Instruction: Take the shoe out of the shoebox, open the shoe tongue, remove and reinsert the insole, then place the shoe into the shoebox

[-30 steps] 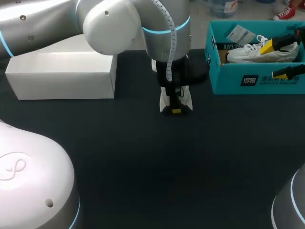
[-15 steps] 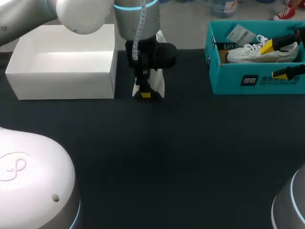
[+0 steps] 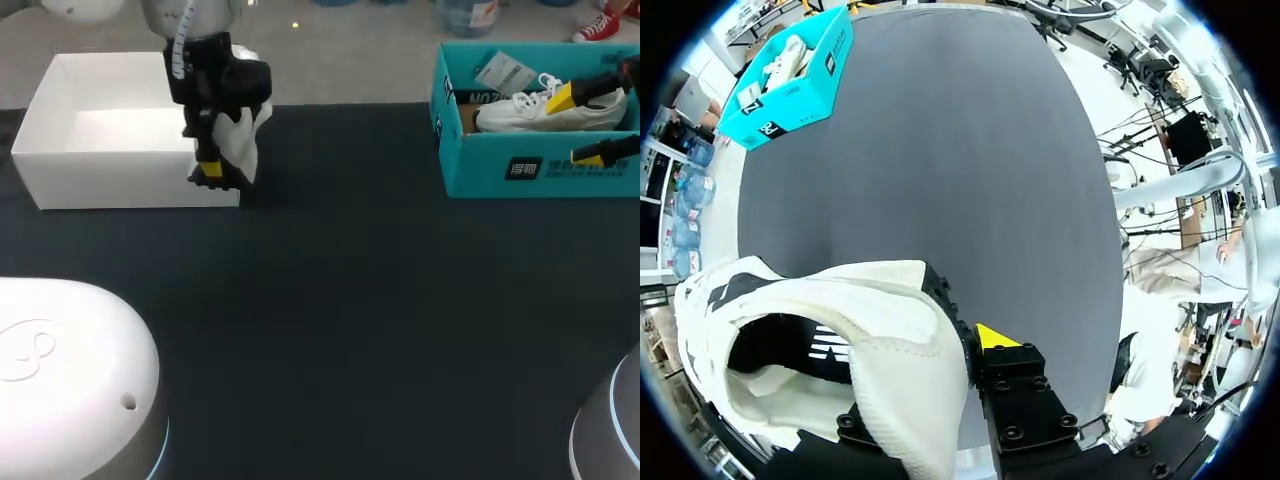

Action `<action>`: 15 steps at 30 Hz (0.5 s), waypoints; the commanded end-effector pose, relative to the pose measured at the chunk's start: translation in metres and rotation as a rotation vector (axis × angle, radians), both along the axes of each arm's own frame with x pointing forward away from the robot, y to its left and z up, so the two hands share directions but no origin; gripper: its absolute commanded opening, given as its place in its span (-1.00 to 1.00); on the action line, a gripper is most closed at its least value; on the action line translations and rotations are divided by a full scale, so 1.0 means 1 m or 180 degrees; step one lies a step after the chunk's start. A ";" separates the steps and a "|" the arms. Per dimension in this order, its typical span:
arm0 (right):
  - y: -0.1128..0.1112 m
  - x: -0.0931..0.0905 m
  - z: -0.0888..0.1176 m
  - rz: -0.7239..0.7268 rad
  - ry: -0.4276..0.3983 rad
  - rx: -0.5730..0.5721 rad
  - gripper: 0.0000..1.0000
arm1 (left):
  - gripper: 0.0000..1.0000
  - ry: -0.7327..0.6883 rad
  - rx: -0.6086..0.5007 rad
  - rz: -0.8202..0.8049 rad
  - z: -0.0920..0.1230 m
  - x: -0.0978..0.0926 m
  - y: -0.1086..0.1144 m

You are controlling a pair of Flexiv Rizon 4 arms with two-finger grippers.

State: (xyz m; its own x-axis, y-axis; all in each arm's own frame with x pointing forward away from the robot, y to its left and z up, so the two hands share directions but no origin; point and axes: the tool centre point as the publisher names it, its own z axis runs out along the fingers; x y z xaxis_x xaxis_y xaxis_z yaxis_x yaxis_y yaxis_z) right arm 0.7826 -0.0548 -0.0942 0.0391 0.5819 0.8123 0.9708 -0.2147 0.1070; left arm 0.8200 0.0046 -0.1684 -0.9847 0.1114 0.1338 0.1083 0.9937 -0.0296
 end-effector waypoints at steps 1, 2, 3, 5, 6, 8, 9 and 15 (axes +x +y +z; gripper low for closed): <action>0.001 0.000 -0.001 -0.0006 0.0004 -0.0008 1.00 | -1.00 0.0019 0.0005 0.0069 -0.003 0.019 0.062; 0.001 0.000 -0.001 -0.0006 0.0004 -0.0008 1.00 | -1.00 0.0031 0.0003 0.0078 -0.003 0.023 0.071; 0.001 0.000 -0.001 -0.0006 0.0004 -0.0008 1.00 | -1.00 0.0044 0.0000 0.0082 -0.004 0.026 0.079; 0.001 0.000 -0.001 -0.0006 0.0004 -0.0008 1.00 | -1.00 0.0080 0.0034 0.0238 -0.005 0.032 0.092; 0.001 0.000 -0.001 -0.0006 0.0004 -0.0008 1.00 | -1.00 0.0087 0.0072 0.0319 -0.006 0.035 0.096; 0.001 0.000 -0.001 -0.0006 0.0004 -0.0008 1.00 | -1.00 0.0087 0.0072 0.0319 -0.006 0.035 0.096; 0.001 0.000 -0.001 -0.0006 0.0004 -0.0008 1.00 | -1.00 0.0087 0.0072 0.0319 -0.006 0.035 0.096; 0.001 0.000 -0.001 -0.0006 0.0004 -0.0008 1.00 | -1.00 0.0087 0.0072 0.0319 -0.006 0.035 0.096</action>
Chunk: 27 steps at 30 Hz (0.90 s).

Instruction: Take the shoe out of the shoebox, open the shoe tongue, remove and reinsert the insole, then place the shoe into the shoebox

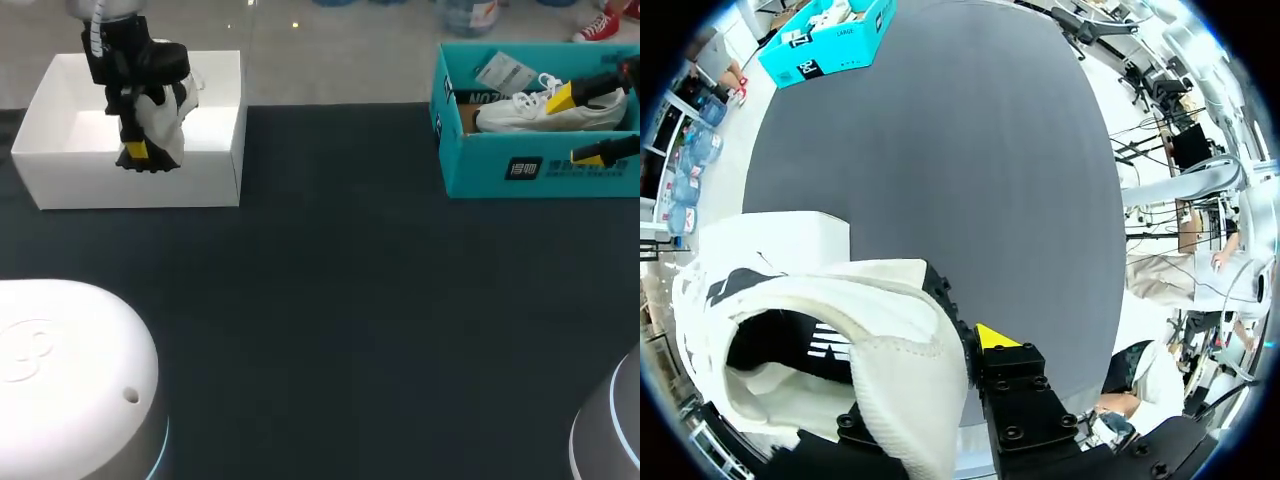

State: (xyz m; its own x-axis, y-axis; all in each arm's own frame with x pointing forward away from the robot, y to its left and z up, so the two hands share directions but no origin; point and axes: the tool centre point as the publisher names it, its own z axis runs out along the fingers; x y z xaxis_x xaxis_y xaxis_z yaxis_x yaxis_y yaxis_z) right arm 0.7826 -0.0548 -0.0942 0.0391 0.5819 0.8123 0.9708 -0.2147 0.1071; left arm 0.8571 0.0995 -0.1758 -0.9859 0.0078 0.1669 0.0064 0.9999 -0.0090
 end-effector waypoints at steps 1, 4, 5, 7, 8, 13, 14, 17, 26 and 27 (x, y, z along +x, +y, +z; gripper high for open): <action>0.001 0.000 -0.001 -0.0006 0.0004 -0.0008 1.00 | -1.00 -0.0015 0.0001 -0.0004 0.001 -0.002 0.001; 0.001 0.000 -0.001 -0.0006 0.0004 -0.0008 1.00 | -1.00 -0.0015 0.0001 -0.0004 0.001 -0.002 0.001; 0.001 0.000 -0.001 -0.0006 0.0004 -0.0008 1.00 | -1.00 -0.0015 0.0001 -0.0004 0.001 -0.002 0.001; 0.001 0.000 -0.001 -0.0006 0.0004 -0.0008 1.00 | -1.00 -0.0015 0.0001 -0.0004 0.001 -0.002 0.001; 0.001 0.000 -0.001 -0.0006 0.0004 -0.0008 1.00 | -1.00 -0.0015 0.0001 -0.0004 0.001 -0.002 0.001; 0.001 0.000 -0.001 -0.0006 0.0004 -0.0008 1.00 | -1.00 -0.0017 -0.0024 -0.0005 0.003 -0.001 0.001; 0.001 0.000 -0.001 -0.0006 0.0004 -0.0008 1.00 | -1.00 -0.0032 -0.0009 -0.0050 0.004 0.000 0.001; 0.001 0.000 -0.001 -0.0006 0.0004 -0.0008 1.00 | -1.00 -0.0033 0.0033 -0.0208 0.007 0.006 0.005; 0.001 0.000 -0.001 -0.0006 0.0004 -0.0008 1.00 | -1.00 -0.0037 0.0240 -0.0307 0.011 0.033 0.073; 0.001 0.000 -0.001 -0.0006 0.0004 -0.0008 1.00 | -1.00 -0.0035 0.0256 -0.0315 0.011 0.035 0.082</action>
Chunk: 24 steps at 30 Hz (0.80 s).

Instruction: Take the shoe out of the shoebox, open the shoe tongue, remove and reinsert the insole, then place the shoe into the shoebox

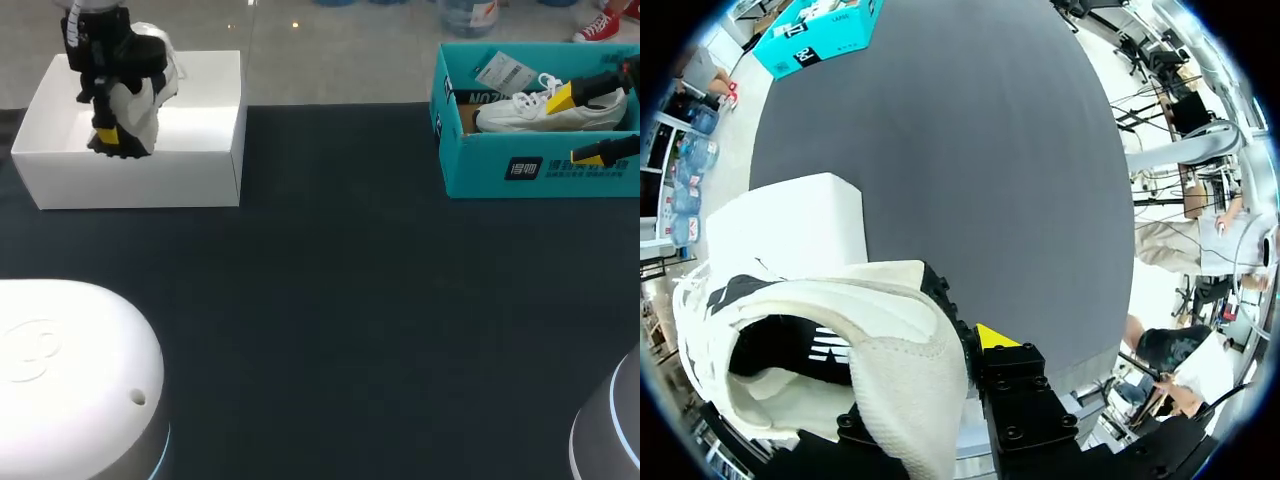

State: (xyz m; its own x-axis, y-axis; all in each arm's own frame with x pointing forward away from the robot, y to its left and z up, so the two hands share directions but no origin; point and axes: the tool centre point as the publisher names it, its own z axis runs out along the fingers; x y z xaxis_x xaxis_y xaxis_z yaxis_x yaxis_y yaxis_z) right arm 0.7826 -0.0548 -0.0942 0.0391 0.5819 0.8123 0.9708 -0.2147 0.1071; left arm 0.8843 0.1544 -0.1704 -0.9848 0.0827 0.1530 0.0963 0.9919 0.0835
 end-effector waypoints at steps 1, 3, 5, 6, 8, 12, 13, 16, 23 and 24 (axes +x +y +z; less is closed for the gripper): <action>0.001 0.000 -0.001 -0.0006 0.0004 -0.0008 1.00 | -1.00 0.0037 -0.0025 -0.0038 0.007 0.010 0.036; 0.001 0.000 -0.001 -0.0006 0.0004 -0.0008 1.00 | -1.00 0.0058 0.0049 -0.0144 0.007 0.011 0.053; 0.001 0.000 -0.001 -0.0006 0.0004 -0.0008 1.00 | -1.00 0.0108 0.0050 -0.0252 0.006 0.005 0.067; 0.001 0.000 -0.001 -0.0006 0.0004 -0.0008 1.00 | -1.00 0.0153 0.0051 -0.0346 0.006 0.002 0.071; 0.001 0.000 -0.001 -0.0006 0.0004 -0.0008 1.00 | -1.00 0.0221 0.0065 -0.0423 0.004 0.000 0.082; 0.001 0.000 -0.001 -0.0006 0.0004 -0.0008 1.00 | -1.00 0.0190 0.0030 -0.0331 0.002 0.007 0.102; 0.001 0.000 -0.001 -0.0006 0.0004 -0.0008 1.00 | -1.00 0.0174 0.0024 -0.0254 0.003 0.010 0.106; 0.001 0.000 -0.001 -0.0006 0.0004 -0.0008 1.00 | -1.00 0.0092 0.0033 -0.0116 0.001 0.017 0.115; 0.001 0.000 -0.001 -0.0006 0.0004 -0.0008 1.00 | -1.00 0.0017 -0.0067 0.0096 -0.005 0.040 0.130; 0.001 0.000 -0.001 -0.0006 0.0004 -0.0008 1.00 | -1.00 0.0011 -0.0072 0.0126 -0.007 0.045 0.130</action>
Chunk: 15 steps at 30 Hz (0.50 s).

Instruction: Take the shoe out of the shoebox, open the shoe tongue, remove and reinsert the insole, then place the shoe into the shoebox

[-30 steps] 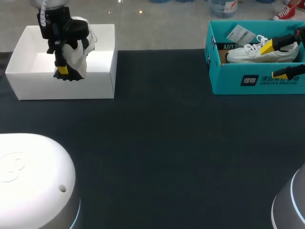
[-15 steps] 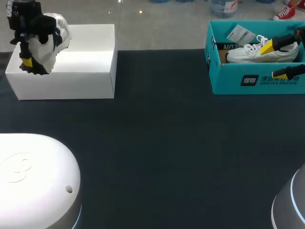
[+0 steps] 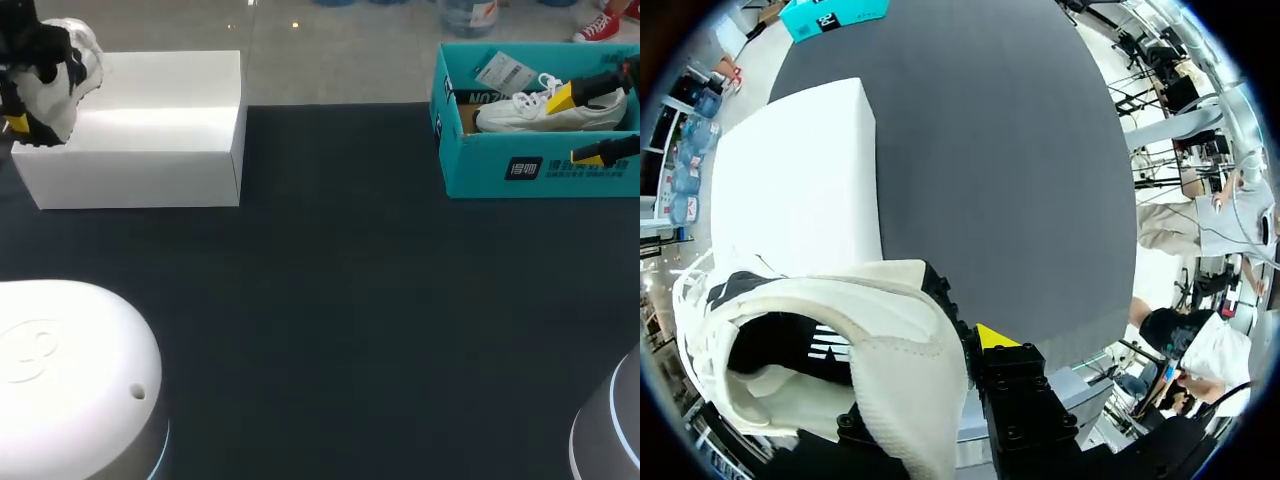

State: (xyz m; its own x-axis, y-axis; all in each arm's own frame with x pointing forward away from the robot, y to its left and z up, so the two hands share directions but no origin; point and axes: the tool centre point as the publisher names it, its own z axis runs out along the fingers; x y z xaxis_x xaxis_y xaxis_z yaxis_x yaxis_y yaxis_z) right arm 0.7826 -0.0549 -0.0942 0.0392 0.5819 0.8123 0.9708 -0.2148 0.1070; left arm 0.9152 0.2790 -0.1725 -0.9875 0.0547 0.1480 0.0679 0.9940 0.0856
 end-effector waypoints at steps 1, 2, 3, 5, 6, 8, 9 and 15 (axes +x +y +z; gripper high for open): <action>0.001 0.000 -0.001 -0.0006 0.0004 -0.0008 1.00 | -1.00 0.0017 -0.0080 0.0029 -0.007 0.019 0.005; 0.001 0.000 -0.001 -0.0006 0.0004 -0.0008 1.00 | -1.00 -0.0005 -0.0097 0.0032 -0.009 0.023 0.005; 0.001 0.000 -0.001 -0.0006 0.0004 -0.0008 1.00 | -1.00 -0.0008 -0.0130 0.0026 -0.012 0.030 0.005; 0.001 0.000 -0.001 -0.0006 0.0004 -0.0008 1.00 | -1.00 0.0009 -0.0147 0.0075 -0.016 0.042 0.005; 0.001 0.000 -0.001 -0.0006 0.0004 -0.0008 1.00 | -1.00 0.0023 -0.0174 0.0054 -0.018 0.047 0.005; 0.001 0.000 -0.001 -0.0006 0.0004 -0.0008 1.00 | -1.00 0.0037 -0.0202 0.0078 -0.020 0.055 0.006; 0.001 0.000 -0.001 -0.0006 0.0004 -0.0008 1.00 | -1.00 0.0046 -0.0228 0.0064 -0.021 0.059 0.007; 0.001 0.000 -0.001 -0.0006 0.0004 -0.0008 1.00 | -1.00 0.0063 -0.0228 0.0005 -0.021 0.081 0.015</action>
State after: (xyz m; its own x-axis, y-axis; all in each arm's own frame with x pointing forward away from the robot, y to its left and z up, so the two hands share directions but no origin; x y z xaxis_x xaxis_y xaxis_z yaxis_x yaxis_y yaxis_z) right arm 0.7826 -0.0548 -0.0942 0.0391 0.5819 0.8123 0.9708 -0.2146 0.1070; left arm 0.9789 0.2900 -0.1955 -0.9916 0.0564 0.1161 0.0598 0.9979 0.0251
